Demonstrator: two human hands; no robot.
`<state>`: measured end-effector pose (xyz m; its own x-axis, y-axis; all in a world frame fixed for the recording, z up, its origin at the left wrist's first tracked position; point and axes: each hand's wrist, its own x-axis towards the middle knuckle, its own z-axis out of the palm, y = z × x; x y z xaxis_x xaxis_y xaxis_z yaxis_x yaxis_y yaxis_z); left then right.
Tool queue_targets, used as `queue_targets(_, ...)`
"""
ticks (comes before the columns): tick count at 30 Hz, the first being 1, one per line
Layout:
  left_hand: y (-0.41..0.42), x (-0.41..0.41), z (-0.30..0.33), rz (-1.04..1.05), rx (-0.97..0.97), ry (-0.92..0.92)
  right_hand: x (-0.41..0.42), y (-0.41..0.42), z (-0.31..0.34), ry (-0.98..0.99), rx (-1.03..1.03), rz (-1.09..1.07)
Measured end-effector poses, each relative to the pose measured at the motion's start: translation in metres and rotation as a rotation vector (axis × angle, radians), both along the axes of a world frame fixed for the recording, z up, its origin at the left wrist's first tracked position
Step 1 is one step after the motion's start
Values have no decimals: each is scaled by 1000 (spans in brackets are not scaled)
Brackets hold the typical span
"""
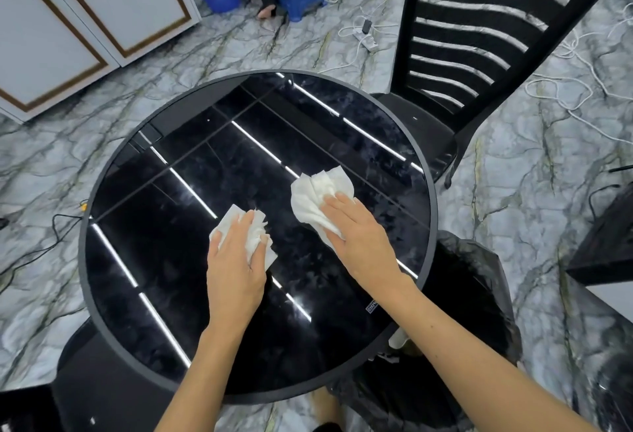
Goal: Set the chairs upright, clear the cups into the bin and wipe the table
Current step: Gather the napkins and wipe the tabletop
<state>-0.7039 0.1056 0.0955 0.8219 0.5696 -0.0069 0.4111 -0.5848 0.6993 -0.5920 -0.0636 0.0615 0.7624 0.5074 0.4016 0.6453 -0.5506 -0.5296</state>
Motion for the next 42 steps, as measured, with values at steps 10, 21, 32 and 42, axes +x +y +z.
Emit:
queue_targets(10, -28, -15, 20, -36, -198, -67, -7, -37, 28, 243, 65, 35)
queue_targets(21, -152, -14, 36, -207, -264, -115, -28, -173, 54, 424, 206, -87)
queue_targets(32, -273, -28, 13, -441, -308, -25, -54, -291, 18, 315, 93, -188)
queue_targets(42, -257, -8, -97, -382, -285, 121, -65, -283, -91, 424, 43, -276)
